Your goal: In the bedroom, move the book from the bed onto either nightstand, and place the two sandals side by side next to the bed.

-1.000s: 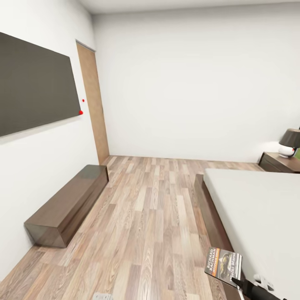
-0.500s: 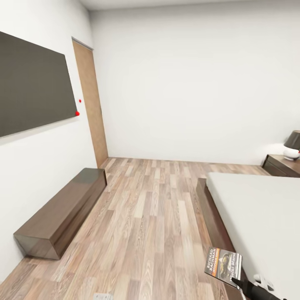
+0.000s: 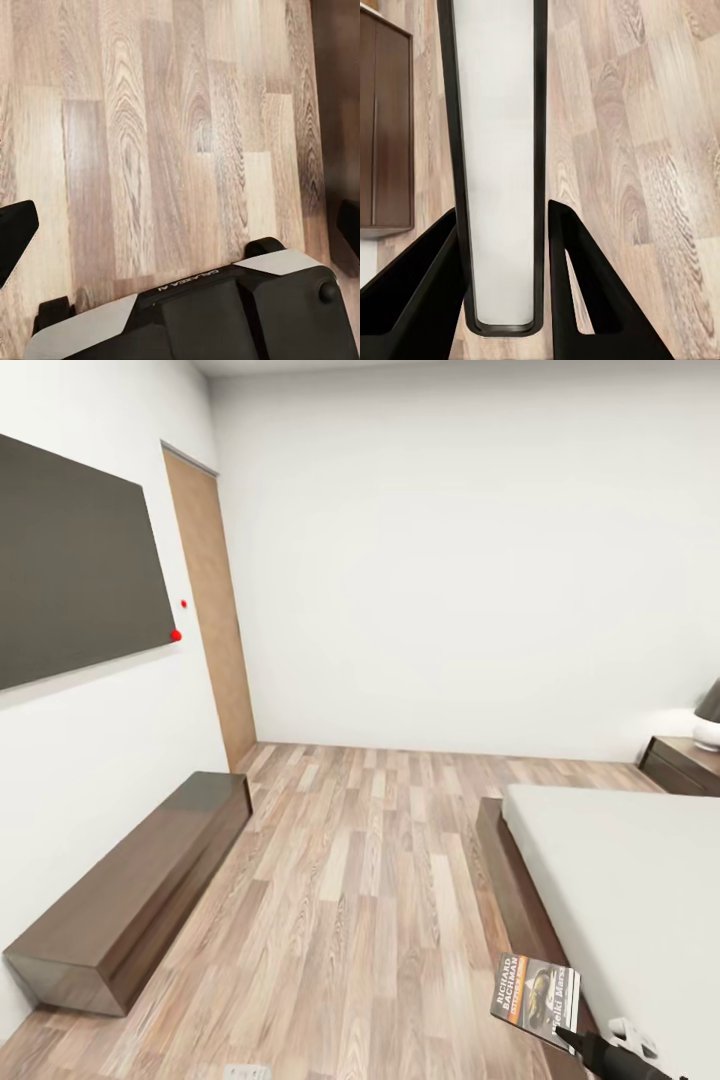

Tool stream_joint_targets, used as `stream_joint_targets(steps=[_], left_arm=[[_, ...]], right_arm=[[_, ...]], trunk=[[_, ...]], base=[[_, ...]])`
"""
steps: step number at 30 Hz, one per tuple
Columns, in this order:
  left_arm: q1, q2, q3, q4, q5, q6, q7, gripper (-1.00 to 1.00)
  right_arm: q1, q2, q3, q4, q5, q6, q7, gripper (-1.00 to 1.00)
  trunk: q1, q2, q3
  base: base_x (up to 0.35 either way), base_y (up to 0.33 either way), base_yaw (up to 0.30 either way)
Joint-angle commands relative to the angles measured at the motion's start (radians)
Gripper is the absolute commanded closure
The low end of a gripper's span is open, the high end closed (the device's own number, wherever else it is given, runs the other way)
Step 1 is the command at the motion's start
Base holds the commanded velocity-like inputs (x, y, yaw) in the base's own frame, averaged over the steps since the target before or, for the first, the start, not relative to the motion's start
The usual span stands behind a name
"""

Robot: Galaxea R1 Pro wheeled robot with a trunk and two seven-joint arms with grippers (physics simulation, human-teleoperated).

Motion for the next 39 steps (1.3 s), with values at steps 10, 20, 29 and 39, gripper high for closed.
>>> stream_joint_targets(steps=[10, 20, 29, 39], left_arm=[[-0.001, 0.0, -0.009, 0.001, 0.007, -0.004, -0.002, -1.0], [-0.001, -0.025, -0.009, 0.002, 0.005, 0.002, -0.009, -1.0], [0.013, -0.044, -0.01, 0.001, 0.001, 0.001, -0.01, -1.0], [0.019, -0.044, -0.009, 0.0, 0.001, -0.004, -0.005, -1.0]], right_arm=[[-0.001, 0.0, -0.006, -0.001, -0.008, 0.011, 0.005, 1.0], [-0.001, 0.0, -0.006, -0.001, -0.008, 0.011, 0.004, 1.0], [-0.001, 0.0, -0.006, -0.001, -0.009, 0.011, 0.004, 1.0], [-0.001, 0.0, -0.006, -0.001, -0.009, 0.011, 0.004, 1.0]], trunk=[[0.001, -0.002, -0.002], [0.001, -0.002, -0.002], [0.001, -0.002, -0.002], [0.001, -0.002, -0.002]], base=[[0.304, 0.0, 0.0], [0.305, 0.0, 0.0], [0.307, 0.0, 0.0], [0.287, 0.0, 0.0]])
